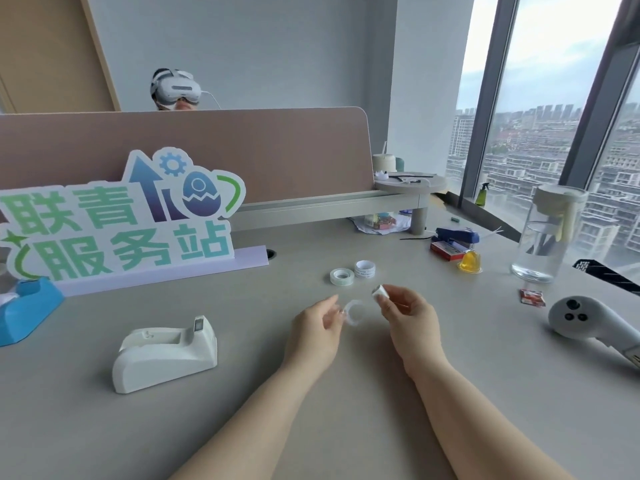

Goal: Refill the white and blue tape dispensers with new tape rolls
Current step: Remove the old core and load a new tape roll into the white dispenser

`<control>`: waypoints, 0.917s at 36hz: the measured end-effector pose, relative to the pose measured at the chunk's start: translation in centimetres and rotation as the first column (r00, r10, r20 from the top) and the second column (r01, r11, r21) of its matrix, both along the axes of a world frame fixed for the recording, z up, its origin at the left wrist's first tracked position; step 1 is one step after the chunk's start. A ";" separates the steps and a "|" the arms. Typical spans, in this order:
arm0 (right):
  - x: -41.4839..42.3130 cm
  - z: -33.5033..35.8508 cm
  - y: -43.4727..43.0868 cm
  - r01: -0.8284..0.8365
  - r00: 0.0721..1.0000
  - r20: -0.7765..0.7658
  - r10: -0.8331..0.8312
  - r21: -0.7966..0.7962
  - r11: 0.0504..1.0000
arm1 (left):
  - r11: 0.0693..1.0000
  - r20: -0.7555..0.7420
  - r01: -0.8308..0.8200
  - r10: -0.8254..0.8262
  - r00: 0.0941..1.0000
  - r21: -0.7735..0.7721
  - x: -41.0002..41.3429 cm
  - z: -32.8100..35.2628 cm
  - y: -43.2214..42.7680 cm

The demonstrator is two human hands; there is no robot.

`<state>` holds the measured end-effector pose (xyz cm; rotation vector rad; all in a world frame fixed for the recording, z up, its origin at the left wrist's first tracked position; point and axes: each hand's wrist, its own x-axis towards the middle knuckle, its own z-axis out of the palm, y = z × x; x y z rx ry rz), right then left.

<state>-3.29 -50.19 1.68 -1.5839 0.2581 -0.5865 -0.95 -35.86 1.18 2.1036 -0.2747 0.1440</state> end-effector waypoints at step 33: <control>5.6 -0.3 -1.9 0.079 0.997 -0.013 -0.081 -0.101 0.992 | 0.901 0.167 -0.148 0.086 0.982 0.408 10.9 -0.4 -3.9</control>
